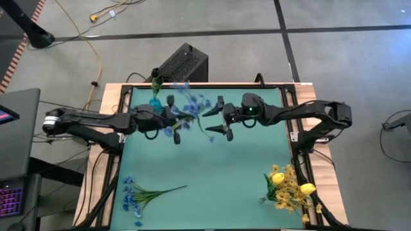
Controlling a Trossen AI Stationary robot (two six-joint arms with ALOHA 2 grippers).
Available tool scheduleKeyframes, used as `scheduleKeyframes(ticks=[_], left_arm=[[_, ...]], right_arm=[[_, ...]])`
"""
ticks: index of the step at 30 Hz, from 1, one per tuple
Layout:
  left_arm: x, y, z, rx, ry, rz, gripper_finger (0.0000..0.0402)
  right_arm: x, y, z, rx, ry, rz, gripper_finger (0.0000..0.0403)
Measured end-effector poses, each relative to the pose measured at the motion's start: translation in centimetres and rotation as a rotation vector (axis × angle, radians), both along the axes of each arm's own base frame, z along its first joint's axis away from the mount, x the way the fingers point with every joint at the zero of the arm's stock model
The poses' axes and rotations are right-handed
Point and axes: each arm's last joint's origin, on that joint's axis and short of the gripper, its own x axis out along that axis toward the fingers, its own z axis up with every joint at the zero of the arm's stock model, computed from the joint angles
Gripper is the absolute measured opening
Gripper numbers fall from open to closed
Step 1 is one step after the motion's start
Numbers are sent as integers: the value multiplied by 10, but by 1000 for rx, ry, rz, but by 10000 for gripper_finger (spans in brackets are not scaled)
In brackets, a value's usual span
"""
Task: Sort flowers into vase by color
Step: Put the top blue flower into the blue vase
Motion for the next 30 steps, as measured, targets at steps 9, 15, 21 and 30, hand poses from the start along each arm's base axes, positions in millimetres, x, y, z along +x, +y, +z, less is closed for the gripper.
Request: scheduleKeyframes(ticks=[9, 15, 21, 30], left_arm=[[-59, 3, 48, 34, -162, 228, 2], [-94, 8, 62, 16, -225, 506, 2], [-109, 18, 63, 4, -218, 693, 2], [-119, 39, 51, -19, -122, 844, 2]], right_arm=[[-11, -18, -14, 0, 78, -63, 306], [-11, -21, -21, 6, 109, -71, 306], [-11, -21, -24, 5, 125, -69, 306], [-11, -21, -28, -12, 164, -68, 306]])
